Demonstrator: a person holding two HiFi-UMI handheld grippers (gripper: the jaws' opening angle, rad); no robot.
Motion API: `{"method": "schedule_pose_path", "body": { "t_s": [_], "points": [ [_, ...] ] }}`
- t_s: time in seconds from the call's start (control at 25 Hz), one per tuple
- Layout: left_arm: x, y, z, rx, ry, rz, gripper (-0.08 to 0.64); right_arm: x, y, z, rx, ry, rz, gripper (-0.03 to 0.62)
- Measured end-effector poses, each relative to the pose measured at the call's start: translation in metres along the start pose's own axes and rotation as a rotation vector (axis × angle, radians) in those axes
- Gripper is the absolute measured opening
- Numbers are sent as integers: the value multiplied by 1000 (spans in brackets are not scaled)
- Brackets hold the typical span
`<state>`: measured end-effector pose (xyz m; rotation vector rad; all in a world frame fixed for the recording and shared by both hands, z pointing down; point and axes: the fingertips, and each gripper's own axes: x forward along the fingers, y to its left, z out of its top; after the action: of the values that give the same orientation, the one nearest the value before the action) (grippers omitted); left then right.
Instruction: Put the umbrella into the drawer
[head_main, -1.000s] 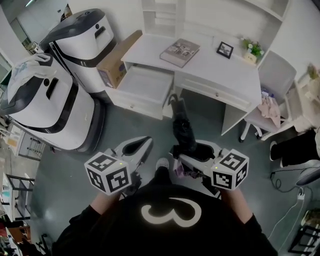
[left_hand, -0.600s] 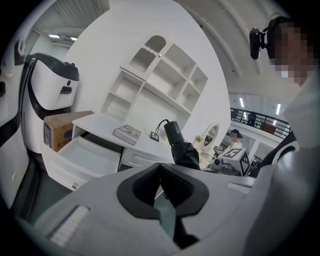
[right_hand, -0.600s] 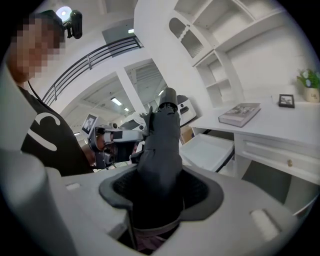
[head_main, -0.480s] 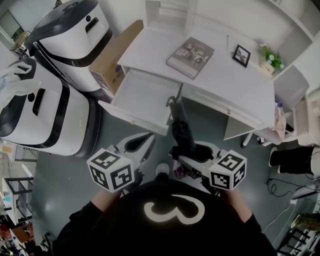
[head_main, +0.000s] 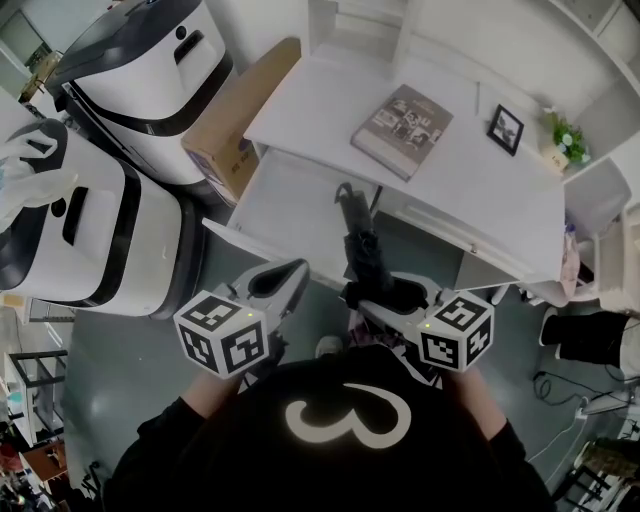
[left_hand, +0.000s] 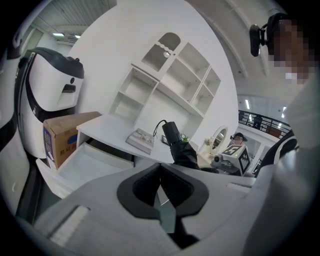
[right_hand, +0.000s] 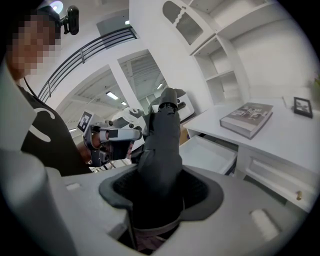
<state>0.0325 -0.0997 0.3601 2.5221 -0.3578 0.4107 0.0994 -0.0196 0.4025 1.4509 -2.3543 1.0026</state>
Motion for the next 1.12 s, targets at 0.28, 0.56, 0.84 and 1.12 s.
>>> {"method": "schedule_pose_path", "body": {
  "t_s": [0.28,0.56,0.84,1.12],
  "points": [
    [-1,26,8,-21,-25,68,9,25,-16,20,-54,37,28,229],
    [2,64,22,-59,-29,150,9,67,-39,41,-93,99,74,229],
    [8,99,38,-113,-53,223,9,111,-63,53,-122,192,124,229],
    [6,127,45,-163,-70,285,9,152,-81,55,-152,285,164,229]
  ]
}}
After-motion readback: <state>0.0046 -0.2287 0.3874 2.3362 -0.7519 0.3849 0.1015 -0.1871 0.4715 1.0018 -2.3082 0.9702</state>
